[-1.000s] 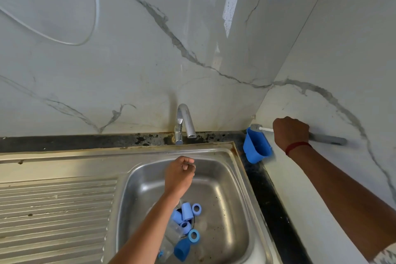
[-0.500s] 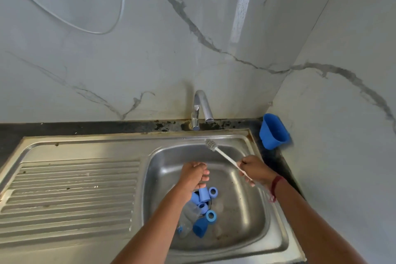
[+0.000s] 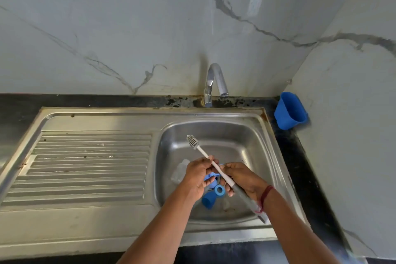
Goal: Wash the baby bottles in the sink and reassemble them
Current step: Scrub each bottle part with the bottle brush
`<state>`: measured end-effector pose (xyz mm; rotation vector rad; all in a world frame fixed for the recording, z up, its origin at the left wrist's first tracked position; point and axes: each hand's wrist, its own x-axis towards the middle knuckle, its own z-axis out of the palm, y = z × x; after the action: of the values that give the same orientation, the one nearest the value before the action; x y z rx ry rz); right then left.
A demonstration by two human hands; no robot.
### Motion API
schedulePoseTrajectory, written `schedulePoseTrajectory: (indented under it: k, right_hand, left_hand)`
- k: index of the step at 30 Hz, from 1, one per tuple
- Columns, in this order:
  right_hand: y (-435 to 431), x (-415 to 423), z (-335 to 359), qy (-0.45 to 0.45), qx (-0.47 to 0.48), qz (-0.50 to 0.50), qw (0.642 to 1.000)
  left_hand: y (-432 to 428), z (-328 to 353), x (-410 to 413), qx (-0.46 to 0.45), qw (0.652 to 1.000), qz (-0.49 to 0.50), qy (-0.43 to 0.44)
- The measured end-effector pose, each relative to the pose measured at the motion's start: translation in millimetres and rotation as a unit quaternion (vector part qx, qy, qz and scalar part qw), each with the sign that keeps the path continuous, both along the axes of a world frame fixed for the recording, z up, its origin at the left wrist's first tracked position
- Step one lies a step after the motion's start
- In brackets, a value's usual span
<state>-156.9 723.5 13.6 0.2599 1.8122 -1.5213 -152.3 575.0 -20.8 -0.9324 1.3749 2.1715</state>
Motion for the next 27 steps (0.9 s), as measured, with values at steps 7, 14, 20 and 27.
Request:
schedulePoseTrajectory:
  k: [7,14,20,27]
  right_hand:
    - [15,0,-11,0.033,0.106,0.118,0.987]
    - [26,-28,-24,0.039,0.07,0.194,0.978]
    - [39,-46,-35,0.013,0.047,0.19,0.981]
    - [48,-68,-46,0.015,0.117,0.159,0.98]
  left_hand:
    - [-5,-8,0,-0.002,0.994,0.095,-0.046]
    - [-4,-19,-18,-0.048,0.988,0.133,-0.062]
    - [-5,-28,-24,-0.073,0.988,0.116,-0.075]
    - [-22,-52,-29,-0.118,0.985,0.082,-0.092]
